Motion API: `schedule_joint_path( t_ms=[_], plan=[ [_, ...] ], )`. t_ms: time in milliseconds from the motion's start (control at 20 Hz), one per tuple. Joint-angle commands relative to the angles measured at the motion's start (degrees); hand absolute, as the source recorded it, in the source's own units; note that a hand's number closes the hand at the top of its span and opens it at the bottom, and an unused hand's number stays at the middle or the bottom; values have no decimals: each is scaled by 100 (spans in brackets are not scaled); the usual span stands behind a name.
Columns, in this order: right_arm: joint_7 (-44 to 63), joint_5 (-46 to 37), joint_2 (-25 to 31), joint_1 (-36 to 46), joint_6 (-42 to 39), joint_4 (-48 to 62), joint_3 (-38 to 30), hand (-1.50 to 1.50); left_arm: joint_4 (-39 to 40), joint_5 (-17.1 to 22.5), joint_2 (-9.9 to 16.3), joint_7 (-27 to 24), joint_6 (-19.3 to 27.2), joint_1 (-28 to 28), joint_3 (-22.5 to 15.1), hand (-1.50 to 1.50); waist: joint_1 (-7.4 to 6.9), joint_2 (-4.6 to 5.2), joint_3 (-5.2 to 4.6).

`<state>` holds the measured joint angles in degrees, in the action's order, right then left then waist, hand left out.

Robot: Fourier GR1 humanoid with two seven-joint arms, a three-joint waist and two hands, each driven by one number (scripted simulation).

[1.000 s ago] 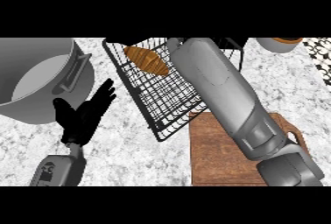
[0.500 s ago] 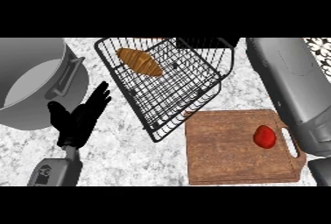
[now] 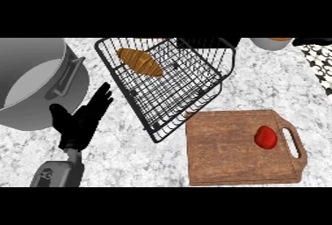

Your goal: Pick the croissant from the cutting board and place it in the tiered basket

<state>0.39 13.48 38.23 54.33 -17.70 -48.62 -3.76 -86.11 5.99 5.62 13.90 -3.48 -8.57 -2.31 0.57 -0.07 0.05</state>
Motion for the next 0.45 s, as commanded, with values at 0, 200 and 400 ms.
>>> schedule_joint_path(
  t_ms=[0, 200, 400],
  plan=[
    [-622, 257, 807, -506, -1105, 462, -441, -150, -316, -100, -224, 242, 118, 92, -291, 0, -77, 23, 3],
    [-1235, -43, 1317, -268, -1614, 1417, -631, -150, -161, -151, -241, 233, 197, -222, -199, 0, -183, 63, 3],
    [-1666, -6, 1947, -492, -2308, 1784, -902, -150, -408, 56, -27, 229, -130, 145, -120, 0, -180, 43, 3]
  ],
)
